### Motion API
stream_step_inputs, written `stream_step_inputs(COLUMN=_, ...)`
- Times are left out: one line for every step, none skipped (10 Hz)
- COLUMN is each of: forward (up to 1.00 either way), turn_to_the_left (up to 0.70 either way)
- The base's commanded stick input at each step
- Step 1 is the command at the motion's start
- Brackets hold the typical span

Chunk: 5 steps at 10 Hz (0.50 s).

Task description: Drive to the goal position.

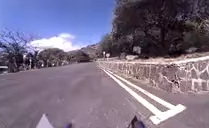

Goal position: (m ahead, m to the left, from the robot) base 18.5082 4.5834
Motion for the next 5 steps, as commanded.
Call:
stream_step_inputs(forward=0.50, turn_to_the_left=0.00)
stream_step_inputs(forward=0.50, turn_to_the_left=0.00)
stream_step_inputs(forward=0.50, turn_to_the_left=0.00)
stream_step_inputs(forward=0.50, turn_to_the_left=0.00)
stream_step_inputs(forward=0.50, turn_to_the_left=0.00)
